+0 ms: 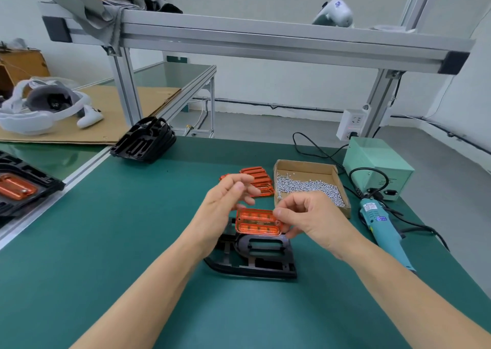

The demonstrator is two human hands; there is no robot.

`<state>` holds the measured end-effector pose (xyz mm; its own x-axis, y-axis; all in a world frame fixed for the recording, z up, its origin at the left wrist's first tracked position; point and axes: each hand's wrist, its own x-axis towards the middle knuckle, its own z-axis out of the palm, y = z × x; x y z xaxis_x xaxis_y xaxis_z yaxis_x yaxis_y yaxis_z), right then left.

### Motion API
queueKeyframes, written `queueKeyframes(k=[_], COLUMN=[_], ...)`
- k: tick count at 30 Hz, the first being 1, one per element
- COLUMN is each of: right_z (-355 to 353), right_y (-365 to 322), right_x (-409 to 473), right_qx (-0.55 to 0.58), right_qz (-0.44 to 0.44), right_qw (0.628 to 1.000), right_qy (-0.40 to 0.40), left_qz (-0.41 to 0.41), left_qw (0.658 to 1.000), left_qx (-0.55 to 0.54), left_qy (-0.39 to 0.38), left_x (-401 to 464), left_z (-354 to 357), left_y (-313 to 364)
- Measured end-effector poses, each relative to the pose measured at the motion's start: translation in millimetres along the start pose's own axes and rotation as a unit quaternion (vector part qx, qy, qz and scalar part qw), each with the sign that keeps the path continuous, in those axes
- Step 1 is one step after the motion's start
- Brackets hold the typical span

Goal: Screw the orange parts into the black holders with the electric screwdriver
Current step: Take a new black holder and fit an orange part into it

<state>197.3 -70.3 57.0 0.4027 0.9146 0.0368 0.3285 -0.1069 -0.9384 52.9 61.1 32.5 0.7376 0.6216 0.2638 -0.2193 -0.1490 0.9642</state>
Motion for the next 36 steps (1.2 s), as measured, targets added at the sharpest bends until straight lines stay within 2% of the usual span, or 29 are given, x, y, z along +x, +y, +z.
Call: queueKeyframes(k=[4, 8, 12, 15, 18, 23, 28, 36], right_z=[-5.8, -8.2, -9.9, -9.1, -4.8, 2.6, 4.2, 3.1], right_y=[8.2, 16.3, 25.8, 32.5, 35.9, 40.3, 44.0, 46.1], right_x=[-0.4, -0.1, 0.7, -0.4, -0.5, -0.3, 2.3, 3.9], right_qx=[-0.036, -0.069, -0.110, -0.145, -0.164, -0.196, -0.274, -0.269], right_qz=[0.002, 0.008, 0.049, 0.081, 0.095, 0.094, 0.088, 0.087], right_qw=[0.999, 0.997, 0.992, 0.986, 0.982, 0.976, 0.957, 0.959], right_qy=[0.016, 0.025, 0.026, 0.015, 0.016, 0.031, 0.043, 0.033], left_qz=[0.006, -0.024, -0.011, 0.045, 0.057, 0.054, 0.059, 0.026], left_qw=[0.997, 0.989, 0.963, 0.921, 0.887, 0.862, 0.852, 0.840], left_qx=[0.068, 0.146, 0.265, 0.376, 0.440, 0.483, 0.501, 0.522], left_qy=[0.020, -0.010, -0.048, -0.097, -0.123, -0.144, -0.142, -0.144], left_x=[-5.2, -14.9, -20.2, -21.4, -20.3, -17.6, -15.0, -6.7], left_z=[-19.7, -28.5, -28.4, -22.9, -17.9, -8.6, -7.6, -3.9], left_y=[-1.9, -9.1, -14.4, -16.0, -19.1, -26.2, -32.4, -31.9])
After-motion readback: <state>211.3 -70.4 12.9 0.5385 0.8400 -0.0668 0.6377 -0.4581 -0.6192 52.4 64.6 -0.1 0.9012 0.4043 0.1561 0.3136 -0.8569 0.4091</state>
